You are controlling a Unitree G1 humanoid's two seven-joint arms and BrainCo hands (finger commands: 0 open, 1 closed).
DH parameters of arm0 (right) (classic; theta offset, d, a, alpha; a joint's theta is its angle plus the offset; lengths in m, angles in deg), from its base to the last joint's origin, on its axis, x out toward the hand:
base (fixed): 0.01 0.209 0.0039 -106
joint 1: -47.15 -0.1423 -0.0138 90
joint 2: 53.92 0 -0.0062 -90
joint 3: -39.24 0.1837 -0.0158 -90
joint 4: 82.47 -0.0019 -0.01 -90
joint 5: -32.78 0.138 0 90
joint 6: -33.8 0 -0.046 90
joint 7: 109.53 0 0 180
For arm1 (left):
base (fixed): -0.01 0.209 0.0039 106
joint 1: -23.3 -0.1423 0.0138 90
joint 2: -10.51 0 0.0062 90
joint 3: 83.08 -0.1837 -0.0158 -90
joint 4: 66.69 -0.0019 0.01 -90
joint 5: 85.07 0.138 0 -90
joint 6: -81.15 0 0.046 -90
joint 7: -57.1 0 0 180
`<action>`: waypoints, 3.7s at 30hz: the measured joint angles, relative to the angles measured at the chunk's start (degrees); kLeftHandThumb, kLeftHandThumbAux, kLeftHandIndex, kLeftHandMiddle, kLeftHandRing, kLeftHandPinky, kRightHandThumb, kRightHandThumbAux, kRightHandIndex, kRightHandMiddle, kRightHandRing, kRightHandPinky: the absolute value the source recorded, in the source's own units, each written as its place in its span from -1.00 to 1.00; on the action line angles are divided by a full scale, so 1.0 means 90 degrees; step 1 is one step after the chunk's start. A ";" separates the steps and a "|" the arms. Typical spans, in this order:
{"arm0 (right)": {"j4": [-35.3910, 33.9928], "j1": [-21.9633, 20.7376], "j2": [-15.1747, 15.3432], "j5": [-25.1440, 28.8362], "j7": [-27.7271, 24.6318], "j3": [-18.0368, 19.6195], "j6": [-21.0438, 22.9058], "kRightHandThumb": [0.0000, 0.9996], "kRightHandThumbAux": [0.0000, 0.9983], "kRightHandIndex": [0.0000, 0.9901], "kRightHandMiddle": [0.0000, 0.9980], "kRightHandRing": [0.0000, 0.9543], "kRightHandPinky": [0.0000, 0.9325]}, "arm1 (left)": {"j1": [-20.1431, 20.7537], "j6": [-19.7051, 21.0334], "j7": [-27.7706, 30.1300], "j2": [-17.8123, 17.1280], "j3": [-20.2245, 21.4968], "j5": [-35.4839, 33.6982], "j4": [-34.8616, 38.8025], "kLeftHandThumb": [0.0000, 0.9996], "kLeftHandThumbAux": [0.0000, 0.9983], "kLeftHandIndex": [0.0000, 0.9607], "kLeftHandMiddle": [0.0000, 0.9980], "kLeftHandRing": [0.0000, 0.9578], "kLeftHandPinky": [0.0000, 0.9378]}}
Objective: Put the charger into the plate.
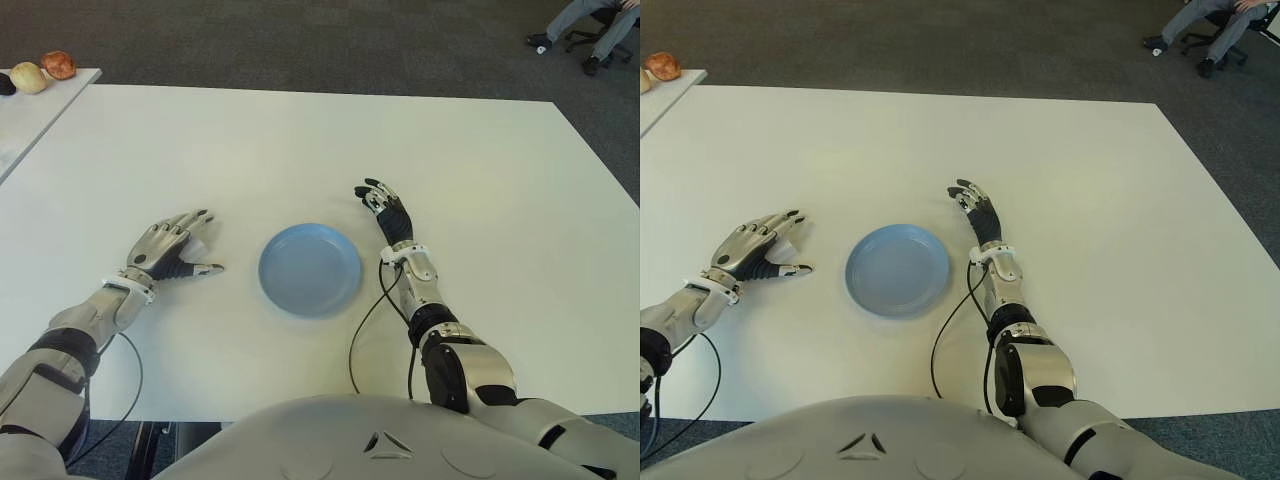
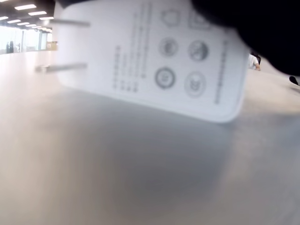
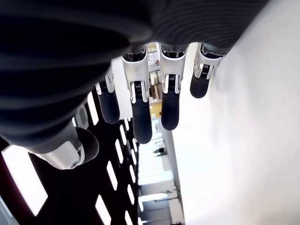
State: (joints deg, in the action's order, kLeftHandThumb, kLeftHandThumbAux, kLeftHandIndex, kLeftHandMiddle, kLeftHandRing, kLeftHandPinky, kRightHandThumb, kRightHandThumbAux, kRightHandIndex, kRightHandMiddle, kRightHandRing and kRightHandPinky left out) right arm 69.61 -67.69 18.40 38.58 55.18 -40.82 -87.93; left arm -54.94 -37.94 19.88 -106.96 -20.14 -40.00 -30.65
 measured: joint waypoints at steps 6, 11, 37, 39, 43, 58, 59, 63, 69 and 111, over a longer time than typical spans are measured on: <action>0.0016 -0.0012 0.0000 0.0001 0.0001 0.0000 0.0001 -1.00 0.13 -0.61 -0.34 -0.51 -0.79 | -0.0012 0.0421 -0.0199 0.0165 0.0112 -0.0009 -0.0003 0.19 -0.21 -0.88 -0.74 -0.54 -0.14; 0.0017 -0.0017 0.0001 0.0003 0.0002 0.0001 0.0001 -1.00 0.13 -0.61 -0.34 -0.51 -0.79 | -0.0079 0.0728 -0.0250 0.0200 0.0190 -0.0017 0.0048 0.19 -0.21 -0.87 -0.71 -0.52 -0.15; 0.0017 -0.0017 0.0021 0.0012 0.0001 0.0005 0.0001 -1.00 0.14 -0.58 -0.33 -0.49 -0.73 | -0.0748 0.2241 -0.0394 0.0185 0.0477 0.0000 0.1203 -0.37 -0.38 -1.00 -1.00 -1.00 -0.98; 0.0017 -0.0017 0.0022 0.0012 0.0001 0.0004 0.0002 -1.00 0.14 -0.58 -0.34 -0.49 -0.75 | -0.0807 0.2342 -0.0303 0.0171 0.0498 -0.0004 0.1334 -0.39 -0.39 -1.00 -1.00 -1.00 -0.99; 0.0017 -0.0018 0.0022 0.0011 0.0000 0.0003 0.0002 -1.00 0.14 -0.57 -0.34 -0.50 -0.77 | -0.0940 0.2539 -0.0117 0.0154 0.0577 -0.0006 0.1593 -0.39 -0.39 -1.00 -1.00 -1.00 -1.00; 0.0017 -0.0016 0.0029 0.0007 0.0000 -0.0017 0.0002 -1.00 0.14 -0.56 -0.34 -0.52 -0.79 | -0.1634 0.3143 0.0365 0.0155 0.1041 -0.0089 0.2561 -0.28 -0.22 -1.00 -0.93 -0.74 -0.41; 0.0017 -0.0016 0.0029 0.0007 0.0000 -0.0019 0.0002 -1.00 0.15 -0.56 -0.34 -0.51 -0.79 | -0.1660 0.3181 0.0371 0.0164 0.1064 -0.0087 0.2593 -0.28 -0.21 -0.99 -0.90 -0.70 -0.39; 0.0017 -0.0014 0.0033 0.0007 0.0000 -0.0019 0.0002 -1.00 0.15 -0.55 -0.33 -0.50 -0.77 | -0.1729 0.3414 0.0371 0.0218 0.1137 -0.0067 0.2701 -0.27 -0.19 -0.97 -0.80 -0.60 -0.33; 0.0017 -0.0016 0.0032 0.0011 -0.0022 -0.0018 0.0002 -1.00 0.16 -0.54 -0.33 -0.48 -0.73 | -0.1844 0.3709 0.0469 0.0246 0.1167 -0.0044 0.2932 -0.26 -0.18 -0.95 -0.69 -0.50 -0.29; 0.0005 -0.0008 0.0029 0.0018 -0.0089 0.0000 0.0002 -1.00 0.15 -0.52 -0.34 -0.51 -0.81 | -0.2186 0.3648 0.1663 0.0177 0.1671 -0.0259 0.3674 -0.36 -0.17 -0.84 -0.47 -0.30 -0.15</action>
State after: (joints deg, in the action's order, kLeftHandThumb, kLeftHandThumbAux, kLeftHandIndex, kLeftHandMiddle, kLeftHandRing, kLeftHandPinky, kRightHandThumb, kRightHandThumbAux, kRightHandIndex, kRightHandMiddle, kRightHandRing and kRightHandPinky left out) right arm 69.65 -67.77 18.66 38.74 54.38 -40.82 -87.91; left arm -74.61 -5.10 34.85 -105.36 -5.11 -42.33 2.41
